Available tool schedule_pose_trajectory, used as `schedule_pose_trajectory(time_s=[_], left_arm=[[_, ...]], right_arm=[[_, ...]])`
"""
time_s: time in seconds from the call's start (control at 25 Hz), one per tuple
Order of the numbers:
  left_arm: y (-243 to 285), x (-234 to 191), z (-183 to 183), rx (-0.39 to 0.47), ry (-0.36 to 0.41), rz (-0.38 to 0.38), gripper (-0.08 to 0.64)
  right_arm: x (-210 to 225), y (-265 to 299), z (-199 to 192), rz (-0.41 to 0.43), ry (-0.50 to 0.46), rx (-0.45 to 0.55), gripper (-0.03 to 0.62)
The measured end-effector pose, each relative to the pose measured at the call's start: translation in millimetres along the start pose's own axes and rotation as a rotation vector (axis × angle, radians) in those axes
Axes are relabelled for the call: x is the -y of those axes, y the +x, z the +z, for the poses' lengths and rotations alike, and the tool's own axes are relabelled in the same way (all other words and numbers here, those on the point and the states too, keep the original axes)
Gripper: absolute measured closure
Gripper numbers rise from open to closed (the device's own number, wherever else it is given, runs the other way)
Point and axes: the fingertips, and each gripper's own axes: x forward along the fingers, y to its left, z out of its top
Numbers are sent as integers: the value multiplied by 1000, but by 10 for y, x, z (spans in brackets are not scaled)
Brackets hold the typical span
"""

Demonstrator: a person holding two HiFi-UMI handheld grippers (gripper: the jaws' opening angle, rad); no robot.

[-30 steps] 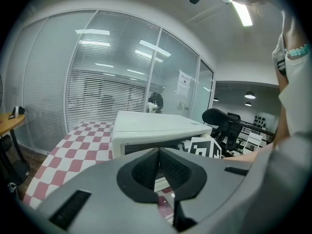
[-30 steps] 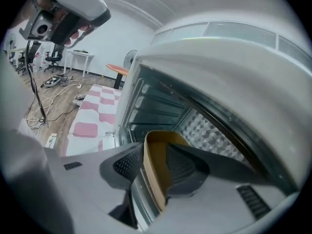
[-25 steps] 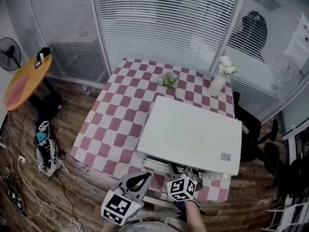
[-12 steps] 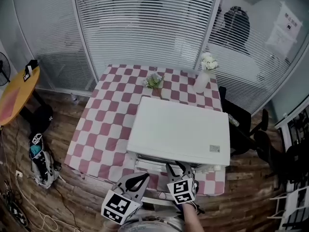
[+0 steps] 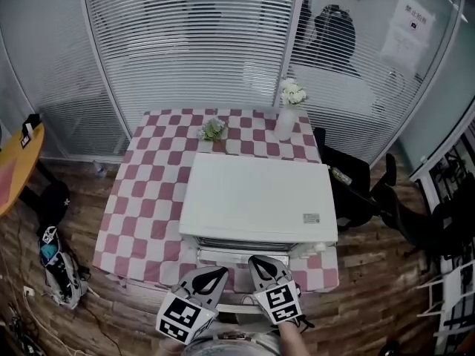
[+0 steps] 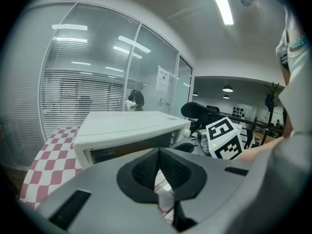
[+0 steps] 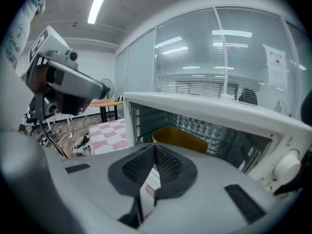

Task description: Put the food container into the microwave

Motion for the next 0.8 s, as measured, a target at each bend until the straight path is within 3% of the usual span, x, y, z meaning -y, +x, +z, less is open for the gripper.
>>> schedule_pose_trajectory(time_s=[0.16, 0.36, 0.8], left_arm=[[29, 59, 0, -5, 14, -21, 546], [43, 115, 44, 14, 26, -28, 546], [-130, 131, 669, 181, 96, -1, 546]], right_arm=[[-69, -171, 200, 13, 65, 68, 598], [-150, -369, 533, 30, 59, 167, 598], [-210, -764, 1412, 44, 13, 356, 598]])
